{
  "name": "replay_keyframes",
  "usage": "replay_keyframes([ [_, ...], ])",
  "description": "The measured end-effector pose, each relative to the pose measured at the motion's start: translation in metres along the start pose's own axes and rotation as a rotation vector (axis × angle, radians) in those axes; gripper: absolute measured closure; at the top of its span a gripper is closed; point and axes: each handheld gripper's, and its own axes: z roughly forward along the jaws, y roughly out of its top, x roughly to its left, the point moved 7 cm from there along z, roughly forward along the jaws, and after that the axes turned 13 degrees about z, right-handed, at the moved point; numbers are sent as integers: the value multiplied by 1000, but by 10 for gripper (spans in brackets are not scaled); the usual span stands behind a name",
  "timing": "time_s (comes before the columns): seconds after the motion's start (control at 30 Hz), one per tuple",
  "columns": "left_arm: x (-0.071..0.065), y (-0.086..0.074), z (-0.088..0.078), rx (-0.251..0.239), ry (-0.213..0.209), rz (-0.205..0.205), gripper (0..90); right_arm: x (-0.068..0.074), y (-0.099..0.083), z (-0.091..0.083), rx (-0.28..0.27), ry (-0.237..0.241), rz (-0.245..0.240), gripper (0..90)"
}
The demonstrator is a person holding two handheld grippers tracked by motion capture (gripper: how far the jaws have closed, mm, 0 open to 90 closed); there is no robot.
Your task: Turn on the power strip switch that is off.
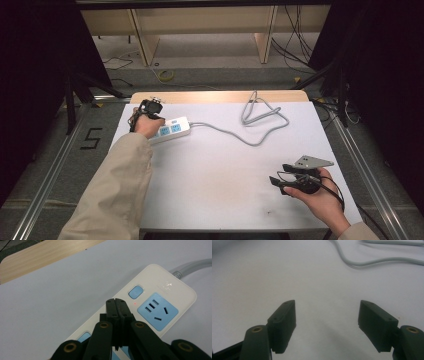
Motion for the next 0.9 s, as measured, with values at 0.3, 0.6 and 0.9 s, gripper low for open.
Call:
replay_keyframes([
  [0.3,0,0,2,6,0,0,898,0,0,1,2,2,0,311],
  [0.6,0,-1,6,19,-2,-3,898,0,0,1,0,3,5,311],
  [0.9,0,0,8,19,-3,-8,898,0,0,1,-1,2,4,311],
])
